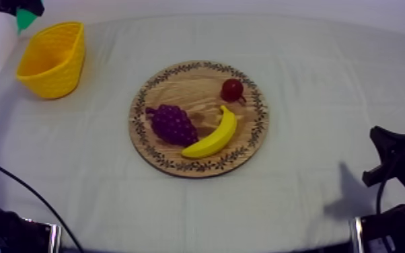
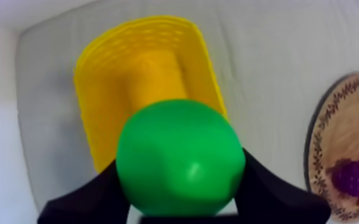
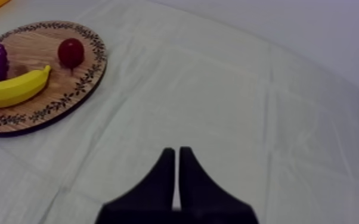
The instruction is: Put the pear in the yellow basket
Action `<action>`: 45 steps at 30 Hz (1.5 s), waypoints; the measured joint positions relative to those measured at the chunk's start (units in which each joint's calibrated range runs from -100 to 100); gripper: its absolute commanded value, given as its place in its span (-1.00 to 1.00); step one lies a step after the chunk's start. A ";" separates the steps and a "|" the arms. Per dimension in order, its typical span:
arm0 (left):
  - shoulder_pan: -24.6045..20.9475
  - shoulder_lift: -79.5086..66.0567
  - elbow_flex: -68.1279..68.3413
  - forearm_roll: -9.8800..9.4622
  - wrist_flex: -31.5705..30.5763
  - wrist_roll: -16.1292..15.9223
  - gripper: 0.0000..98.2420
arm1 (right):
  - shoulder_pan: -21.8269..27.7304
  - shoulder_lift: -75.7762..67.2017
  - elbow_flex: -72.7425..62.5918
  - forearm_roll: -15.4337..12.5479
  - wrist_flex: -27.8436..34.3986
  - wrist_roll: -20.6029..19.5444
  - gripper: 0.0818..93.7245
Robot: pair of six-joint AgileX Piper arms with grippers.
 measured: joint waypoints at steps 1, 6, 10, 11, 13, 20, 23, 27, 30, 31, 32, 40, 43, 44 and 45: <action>-0.39 0.41 -0.42 0.47 0.01 0.69 -0.26 | 0.00 0.00 0.00 0.00 0.00 0.00 -0.99; -1.77 2.24 -1.71 1.71 0.01 3.40 -0.25 | 0.00 0.00 0.00 0.00 0.00 0.00 -0.99; -2.53 4.56 -2.88 2.09 0.01 4.13 -0.23 | 0.00 0.00 0.00 0.00 0.00 0.00 -0.99; -2.68 5.28 -3.18 2.17 -0.05 4.12 -0.23 | 0.00 0.00 0.00 0.00 0.00 -0.13 -0.99; -2.88 6.77 -3.68 2.20 -0.05 4.12 -0.23 | 0.00 0.00 0.00 0.00 0.00 -0.07 -0.99; -3.39 11.93 -5.22 2.09 -1.71 3.91 -0.24 | 0.00 0.00 0.00 0.00 0.00 -0.04 -0.99; -3.60 14.60 -6.15 2.01 -2.65 3.87 -0.24 | 0.00 0.00 0.00 0.00 0.00 0.00 -0.99; -3.95 19.15 -7.77 2.01 -4.05 3.71 -0.25 | 0.00 0.00 0.00 0.00 0.00 0.00 -0.99; -4.23 22.69 -9.05 2.09 -4.96 3.68 -0.26 | 0.00 0.00 0.00 0.00 0.00 0.00 -0.99; -4.27 23.71 -9.40 2.22 -5.28 3.68 -0.26 | 0.00 0.00 0.00 0.00 0.00 0.00 -0.99; -4.37 24.86 -9.77 2.34 -5.53 3.68 -0.27 | 0.00 0.00 0.00 0.00 0.00 0.00 -0.99; -4.62 33.25 -12.65 2.63 -7.00 3.82 -0.25 | 0.00 0.00 0.00 0.00 0.00 0.00 -0.99; -4.62 34.39 -13.25 2.71 -7.14 4.07 -0.17 | 0.00 0.00 0.00 0.00 0.00 0.00 -0.99; -4.62 34.54 -13.32 2.78 -7.14 4.16 -0.13 | 0.00 0.00 0.00 0.00 0.00 0.00 -0.99; -4.62 34.72 -13.45 2.85 -7.25 4.35 -0.10 | 0.00 0.00 0.00 0.00 0.00 0.00 -0.99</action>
